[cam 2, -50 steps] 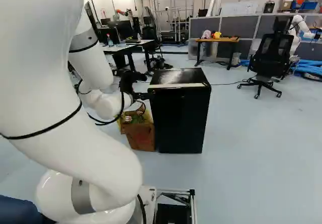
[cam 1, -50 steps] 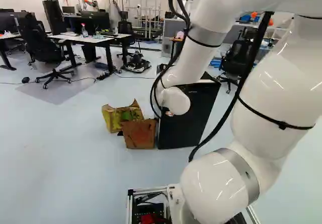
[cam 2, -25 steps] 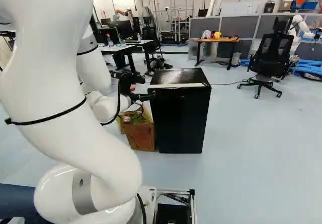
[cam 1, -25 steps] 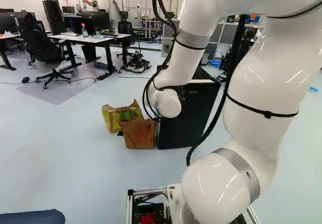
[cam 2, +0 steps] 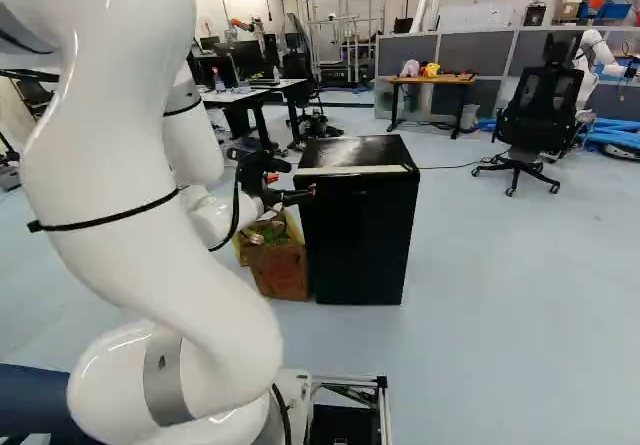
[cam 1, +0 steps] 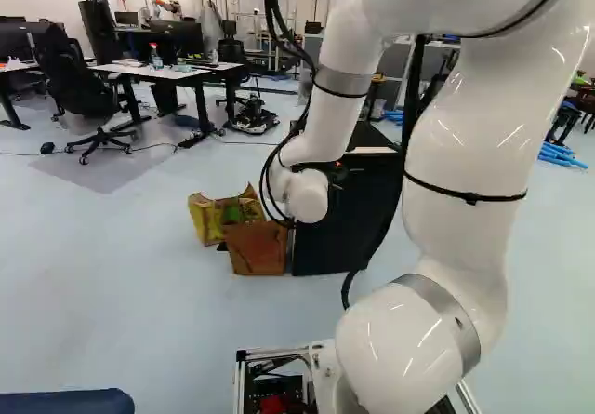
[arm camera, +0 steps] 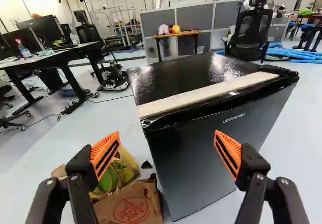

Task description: Grab a drink from the fridge

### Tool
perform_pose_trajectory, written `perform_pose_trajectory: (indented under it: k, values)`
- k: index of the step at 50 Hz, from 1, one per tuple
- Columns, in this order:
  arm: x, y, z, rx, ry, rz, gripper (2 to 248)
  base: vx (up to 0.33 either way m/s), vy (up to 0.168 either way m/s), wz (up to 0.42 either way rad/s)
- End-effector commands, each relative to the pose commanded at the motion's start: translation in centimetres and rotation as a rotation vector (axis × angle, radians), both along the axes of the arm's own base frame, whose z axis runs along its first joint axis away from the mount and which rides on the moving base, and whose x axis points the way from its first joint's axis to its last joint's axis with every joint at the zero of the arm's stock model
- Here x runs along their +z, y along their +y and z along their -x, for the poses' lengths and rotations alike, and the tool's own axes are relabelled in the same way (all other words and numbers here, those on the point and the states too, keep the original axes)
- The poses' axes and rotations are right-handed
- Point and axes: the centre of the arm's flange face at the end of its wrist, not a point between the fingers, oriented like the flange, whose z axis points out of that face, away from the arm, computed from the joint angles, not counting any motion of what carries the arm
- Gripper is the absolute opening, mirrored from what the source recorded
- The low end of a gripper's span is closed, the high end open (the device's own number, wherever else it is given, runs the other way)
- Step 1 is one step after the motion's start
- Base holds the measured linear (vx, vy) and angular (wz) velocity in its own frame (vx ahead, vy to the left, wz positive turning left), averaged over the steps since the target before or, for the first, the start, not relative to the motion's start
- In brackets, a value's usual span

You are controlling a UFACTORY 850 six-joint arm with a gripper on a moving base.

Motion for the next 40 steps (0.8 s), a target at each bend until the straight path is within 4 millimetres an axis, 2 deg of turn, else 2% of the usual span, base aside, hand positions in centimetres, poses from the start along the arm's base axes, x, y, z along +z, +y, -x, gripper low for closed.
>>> perform_pose_trajectory:
  k: [40]
  values:
    - [-3.7, 1.8, -3.2, -0.028, -0.035, 0.062, 247, 0.0, 0.0, 0.0]
